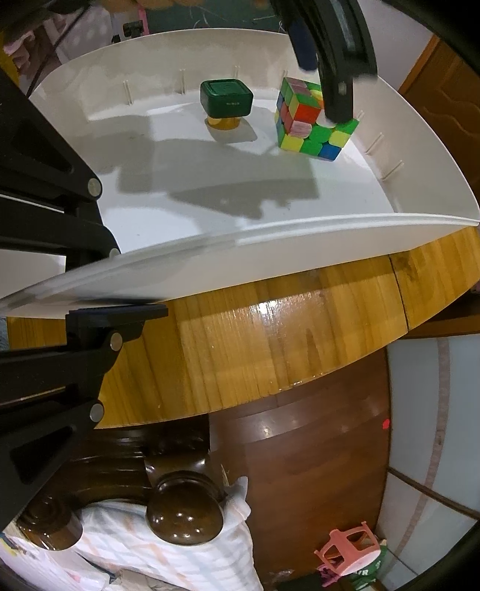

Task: Organize rigid objects
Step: 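Move the left tool back to the white charger on the table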

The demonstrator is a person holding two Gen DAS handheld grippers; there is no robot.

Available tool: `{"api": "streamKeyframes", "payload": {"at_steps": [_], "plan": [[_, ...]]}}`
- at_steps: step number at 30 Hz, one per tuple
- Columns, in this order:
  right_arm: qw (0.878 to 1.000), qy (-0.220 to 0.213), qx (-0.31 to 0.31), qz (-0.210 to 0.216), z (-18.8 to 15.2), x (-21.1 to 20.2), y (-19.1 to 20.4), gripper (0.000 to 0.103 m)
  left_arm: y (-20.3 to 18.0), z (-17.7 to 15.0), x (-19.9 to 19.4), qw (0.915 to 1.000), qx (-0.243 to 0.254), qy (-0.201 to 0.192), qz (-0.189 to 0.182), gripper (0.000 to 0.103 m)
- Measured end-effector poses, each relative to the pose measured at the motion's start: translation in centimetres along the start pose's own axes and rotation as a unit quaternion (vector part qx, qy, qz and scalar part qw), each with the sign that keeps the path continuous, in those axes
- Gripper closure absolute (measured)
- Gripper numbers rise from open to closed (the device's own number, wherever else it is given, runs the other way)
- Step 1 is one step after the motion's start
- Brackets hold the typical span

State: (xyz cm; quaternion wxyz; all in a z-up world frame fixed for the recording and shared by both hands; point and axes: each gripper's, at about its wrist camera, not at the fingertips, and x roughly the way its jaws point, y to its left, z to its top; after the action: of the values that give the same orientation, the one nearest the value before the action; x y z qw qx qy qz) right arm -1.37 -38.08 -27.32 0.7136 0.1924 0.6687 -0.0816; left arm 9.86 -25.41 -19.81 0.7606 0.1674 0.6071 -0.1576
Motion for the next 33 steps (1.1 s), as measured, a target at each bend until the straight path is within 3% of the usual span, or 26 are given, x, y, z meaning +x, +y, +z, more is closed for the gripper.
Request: {"api": "streamKeyframes", "payload": {"at_steps": [6,16,25,33], "plan": [[1.000,0.005,-0.002,0.004,0.2,0.5,-0.1,0.097,2.0,-1.6,-4.4,0.9990,0.017,-0.040,0.007,0.017],[1.000,0.015,-0.002,0.000,0.5,1.0,-0.2,0.097,7.9,-5.9,-9.0,0.9957,-0.046,-0.074,0.031,0.017],[1.000,0.022,-0.002,-0.013,0.9,1.1,0.1,0.097,12.0,-10.0,-9.0,0.9924,-0.091,-0.063,0.054,0.017],[0.999,0.020,-0.007,-0.031,0.7,0.5,0.8,0.097,15.6,-12.5,-6.7,0.9905,-0.121,-0.025,0.061,0.017]]}}
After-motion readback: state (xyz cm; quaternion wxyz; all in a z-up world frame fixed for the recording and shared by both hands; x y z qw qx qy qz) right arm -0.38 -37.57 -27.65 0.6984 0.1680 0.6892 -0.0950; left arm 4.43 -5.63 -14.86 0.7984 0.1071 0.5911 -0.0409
